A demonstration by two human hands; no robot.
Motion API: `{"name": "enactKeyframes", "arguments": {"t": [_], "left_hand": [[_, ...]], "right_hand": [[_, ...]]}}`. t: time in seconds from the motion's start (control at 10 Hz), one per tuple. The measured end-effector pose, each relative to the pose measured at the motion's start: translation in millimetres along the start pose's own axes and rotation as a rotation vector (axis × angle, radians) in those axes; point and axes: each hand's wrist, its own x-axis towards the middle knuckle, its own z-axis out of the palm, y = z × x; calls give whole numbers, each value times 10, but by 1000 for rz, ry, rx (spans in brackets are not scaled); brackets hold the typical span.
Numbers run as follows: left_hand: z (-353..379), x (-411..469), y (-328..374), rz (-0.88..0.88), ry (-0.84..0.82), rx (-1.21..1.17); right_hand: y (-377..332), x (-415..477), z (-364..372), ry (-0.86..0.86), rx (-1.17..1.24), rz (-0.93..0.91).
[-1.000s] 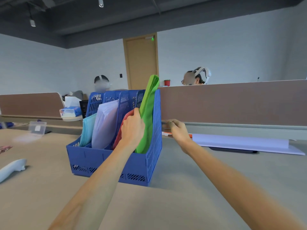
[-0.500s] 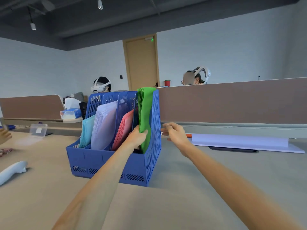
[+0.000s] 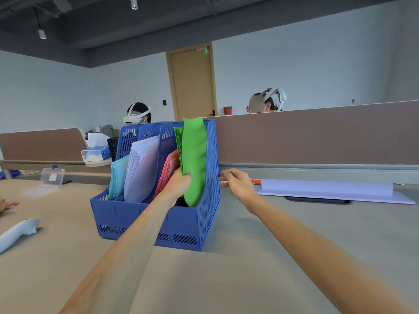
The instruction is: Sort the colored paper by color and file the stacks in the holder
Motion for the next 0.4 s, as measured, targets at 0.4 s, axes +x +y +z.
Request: {"name": "enactKeyframes", "arguments": {"t": [0.4], "left_hand": [[-86, -132, 105, 99, 101, 110]], "right_hand": [[-11, -55, 31, -41, -34, -11]]}}
